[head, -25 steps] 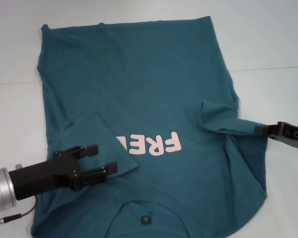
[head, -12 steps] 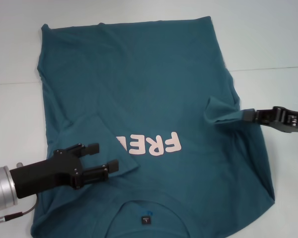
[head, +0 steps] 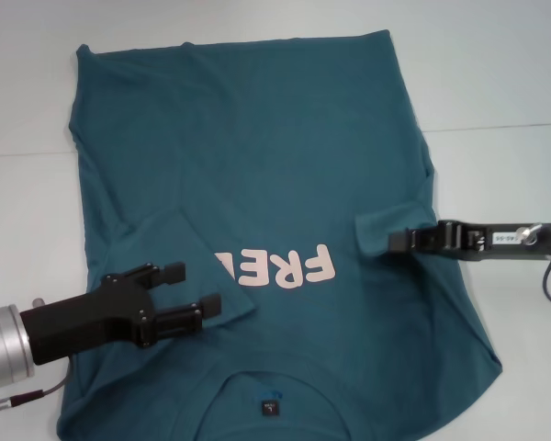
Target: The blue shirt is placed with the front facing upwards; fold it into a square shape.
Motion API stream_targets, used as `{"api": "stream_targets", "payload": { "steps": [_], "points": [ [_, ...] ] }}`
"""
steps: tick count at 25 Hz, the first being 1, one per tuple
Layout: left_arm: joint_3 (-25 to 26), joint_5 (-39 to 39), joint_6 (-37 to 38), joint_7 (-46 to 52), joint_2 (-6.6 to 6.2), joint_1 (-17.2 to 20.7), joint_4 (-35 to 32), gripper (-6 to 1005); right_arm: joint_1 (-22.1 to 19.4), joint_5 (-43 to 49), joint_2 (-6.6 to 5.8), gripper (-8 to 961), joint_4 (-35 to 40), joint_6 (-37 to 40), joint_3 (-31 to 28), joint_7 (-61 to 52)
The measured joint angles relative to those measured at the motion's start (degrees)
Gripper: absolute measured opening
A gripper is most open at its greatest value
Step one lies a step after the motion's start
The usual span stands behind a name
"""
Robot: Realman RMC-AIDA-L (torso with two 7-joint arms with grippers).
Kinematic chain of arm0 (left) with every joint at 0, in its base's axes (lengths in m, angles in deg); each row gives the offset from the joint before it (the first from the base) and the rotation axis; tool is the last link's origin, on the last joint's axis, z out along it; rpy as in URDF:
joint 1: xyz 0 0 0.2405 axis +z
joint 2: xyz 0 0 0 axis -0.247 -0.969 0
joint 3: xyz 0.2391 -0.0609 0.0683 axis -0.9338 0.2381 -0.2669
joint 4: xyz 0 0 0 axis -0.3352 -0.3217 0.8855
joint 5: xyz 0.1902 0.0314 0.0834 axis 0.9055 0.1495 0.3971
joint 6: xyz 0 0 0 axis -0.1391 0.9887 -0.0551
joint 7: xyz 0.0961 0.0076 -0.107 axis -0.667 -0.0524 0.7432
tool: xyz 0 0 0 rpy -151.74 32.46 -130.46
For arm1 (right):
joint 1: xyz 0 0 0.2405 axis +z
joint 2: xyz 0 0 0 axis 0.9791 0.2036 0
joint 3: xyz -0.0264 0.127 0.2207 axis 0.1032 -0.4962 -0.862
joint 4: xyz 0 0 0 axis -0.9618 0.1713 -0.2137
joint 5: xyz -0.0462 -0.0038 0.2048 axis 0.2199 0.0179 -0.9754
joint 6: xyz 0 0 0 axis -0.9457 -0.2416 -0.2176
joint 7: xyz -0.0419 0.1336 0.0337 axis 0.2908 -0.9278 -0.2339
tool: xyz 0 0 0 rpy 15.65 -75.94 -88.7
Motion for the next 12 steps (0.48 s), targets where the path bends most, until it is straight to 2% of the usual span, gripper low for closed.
{"api": "stream_targets", "payload": {
  "steps": [6,9,12],
  "points": [
    [0.0,0.0,-0.1,0.1,0.0,0.0,0.0,886,0.8,0.0,0.26,22,-0.8,0.3,4.6,0.6],
    [0.0,0.0,-0.1,0.1,0.0,0.0,0.0,886,0.7,-0.7,0.3,24,-0.5,1.2,4.6,1.5],
    [0.0,0.0,-0.2,0.1,0.0,0.0,0.0,886,0.2,-2.7,0.02,156,-0.3,2.4,4.4,2.3]
  ]
}}
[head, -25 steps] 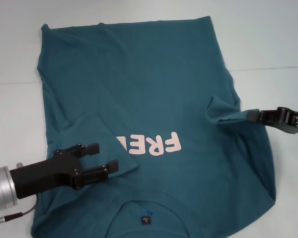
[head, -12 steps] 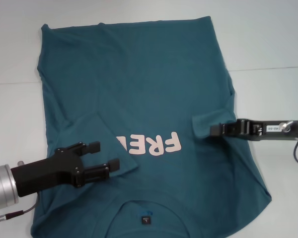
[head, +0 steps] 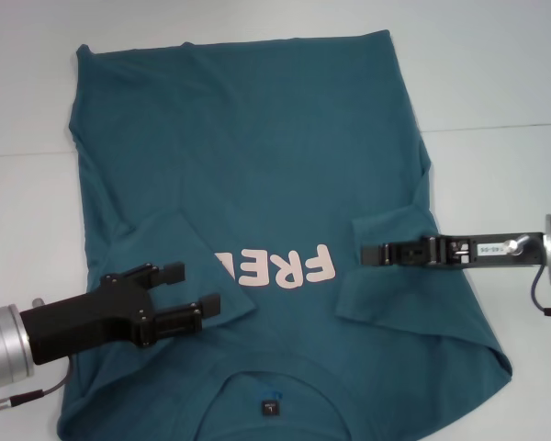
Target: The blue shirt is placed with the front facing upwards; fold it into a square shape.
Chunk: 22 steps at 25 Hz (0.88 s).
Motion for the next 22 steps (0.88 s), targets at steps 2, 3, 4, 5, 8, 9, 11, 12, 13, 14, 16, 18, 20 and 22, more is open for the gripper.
{"api": "stream_targets", "payload": {
  "steps": [2,3,4,5,8,9,11,12,13,14,16,18,20,22],
  "points": [
    [0.0,0.0,0.0,0.0,0.0,0.0,0.0,886,-0.6,-1.5,-0.41,244,0.0,0.7,0.0,0.4],
    [0.0,0.0,0.0,0.0,0.0,0.0,0.0,886,-0.9,-2.1,-0.57,295,0.0,0.9,-0.1,0.8],
    [0.0,0.0,0.0,0.0,0.0,0.0,0.0,886,-1.2,-2.6,-0.69,345,0.1,0.9,-0.1,1.2],
    [0.0,0.0,0.0,0.0,0.0,0.0,0.0,886,-1.6,-3.0,-0.83,396,0.1,0.9,-0.3,1.8],
    [0.0,0.0,0.0,0.1,-0.02,0.0,0.0,886,-2.4,-3.6,-1.04,538,0.1,0.8,-0.9,4.3],
    [0.0,0.0,0.0,0.1,-0.02,0.0,0.0,886,-2.7,-3.7,-1.06,578,0.1,0.8,-1.4,5.3],
    [0.0,0.0,0.1,1.0,-0.09,-0.1,-0.1,886,-3.1,-4.1,-1.08,660,0.0,0.8,-2.6,7.4],
    [0.0,0.0,0.2,1.6,-0.12,-0.1,-0.1,886,-3.3,-4.3,-1.08,700,-0.2,0.8,-3.1,8.3],
    [0.0,0.2,0.2,2.4,-0.14,-0.2,-0.2,886,-3.5,-4.6,-1.09,741,-0.3,0.8,-3.6,9.1],
    [0.0,0.3,0.2,3.2,-0.17,-0.2,-0.3,886,-3.7,-4.9,-1.09,778,-0.3,0.7,-4.0,9.8],
    [0.0,0.6,0.2,4.8,-0.25,-0.1,-0.6,886,-3.9,-5.3,-0.94,851,-0.4,0.3,-4.9,11.1],
    [0.3,1.2,-0.1,6.7,-0.34,0.2,-1.2,886,-4.0,-5.6,-0.65,925,-0.5,-0.3,-5.7,11.6],
    [0.7,2.8,-0.8,11.4,-0.47,0.9,-3.1,886,-4.1,-5.9,-0.41,928,-0.5,-1.0,-6.5,11.8],
    [0.7,4.2,-1.4,15.8,-0.57,1.4,-4.9,887,-4.1,-6.1,-0.36,932,-0.5,-1.3,-6.9,12.1]
  ]
}}
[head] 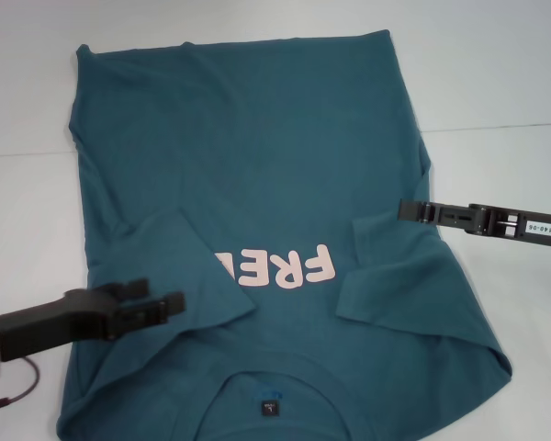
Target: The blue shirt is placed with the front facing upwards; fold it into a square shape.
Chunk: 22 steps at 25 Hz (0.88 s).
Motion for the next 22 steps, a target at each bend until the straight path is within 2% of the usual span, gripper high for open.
{"api": "stream_targets", "payload": {
  "steps": [6,11,22],
  "points": [
    [1.2,5.3,-0.2,15.2,-0.4,1.5,-7.1,887,0.3,-1.0,0.03,942,0.0,-0.1,-0.2,0.8],
    [4.5,11.3,-1.2,21.5,-1.3,1.0,-8.4,887,0.5,-1.1,0.24,943,0.0,-0.2,-0.2,1.2],
    [5.9,18.0,-3.1,25.5,-1.55,0.9,-8.7,887,0.5,-1.2,-0.14,942,-0.1,-0.2,-0.4,0.9]
  ]
}}
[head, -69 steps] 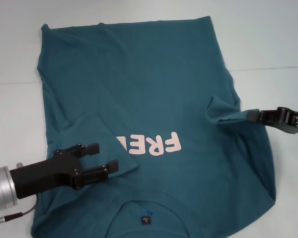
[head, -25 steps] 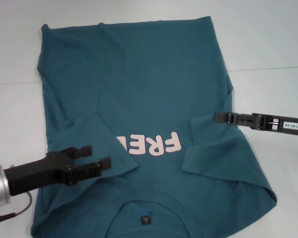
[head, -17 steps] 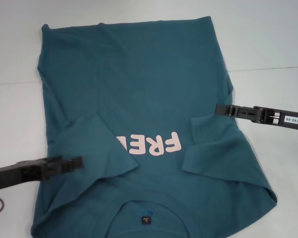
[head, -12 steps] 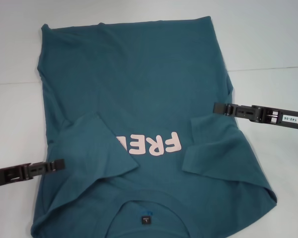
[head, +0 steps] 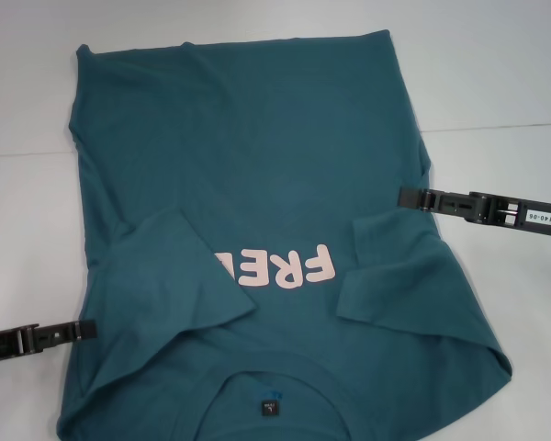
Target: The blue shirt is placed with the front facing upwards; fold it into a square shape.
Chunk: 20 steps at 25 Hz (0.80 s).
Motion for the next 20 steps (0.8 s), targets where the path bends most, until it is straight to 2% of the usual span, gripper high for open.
{"api": "stream_targets", "payload": {
  "steps": [11,20],
  "points": [
    [-0.9,2.2,0.2,0.8,0.0,-0.2,0.2,886,-0.3,-0.3,-0.02,944,0.0,0.1,0.0,-0.1],
    [-4.8,3.1,1.8,1.1,0.19,-0.7,0.2,886,-0.5,-0.7,-0.15,945,0.0,0.1,0.0,-0.2]
  ]
}}
